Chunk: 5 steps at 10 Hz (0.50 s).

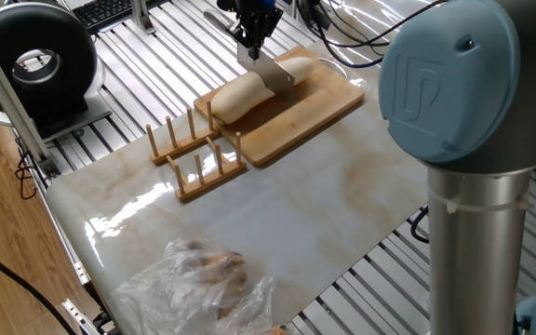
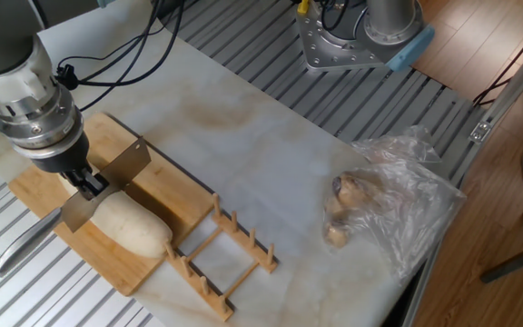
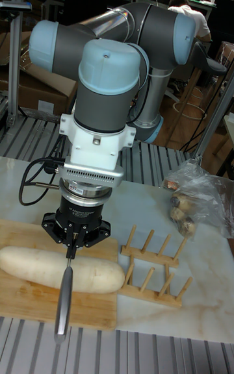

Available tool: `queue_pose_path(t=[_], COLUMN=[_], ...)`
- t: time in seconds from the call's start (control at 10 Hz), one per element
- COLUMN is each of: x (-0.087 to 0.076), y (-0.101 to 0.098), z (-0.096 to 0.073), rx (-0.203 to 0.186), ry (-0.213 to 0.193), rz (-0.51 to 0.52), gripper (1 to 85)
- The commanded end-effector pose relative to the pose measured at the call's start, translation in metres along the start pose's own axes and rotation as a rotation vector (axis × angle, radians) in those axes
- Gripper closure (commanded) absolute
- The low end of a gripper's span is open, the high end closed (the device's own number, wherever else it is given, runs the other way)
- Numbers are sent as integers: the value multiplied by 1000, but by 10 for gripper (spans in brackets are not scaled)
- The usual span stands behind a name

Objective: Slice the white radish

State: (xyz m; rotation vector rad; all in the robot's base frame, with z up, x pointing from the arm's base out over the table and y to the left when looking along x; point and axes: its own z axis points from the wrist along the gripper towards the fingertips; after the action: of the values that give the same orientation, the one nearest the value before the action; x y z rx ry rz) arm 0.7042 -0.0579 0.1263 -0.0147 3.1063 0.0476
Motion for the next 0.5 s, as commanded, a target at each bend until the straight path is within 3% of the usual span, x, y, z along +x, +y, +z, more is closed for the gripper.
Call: queue_pose_path(t=[0.0,0.4], x=[-1,-2], y=[3,-1], z=[1,6], rx=[-16,-2], ry=[1,7], rz=[5,18], gripper=[843,843])
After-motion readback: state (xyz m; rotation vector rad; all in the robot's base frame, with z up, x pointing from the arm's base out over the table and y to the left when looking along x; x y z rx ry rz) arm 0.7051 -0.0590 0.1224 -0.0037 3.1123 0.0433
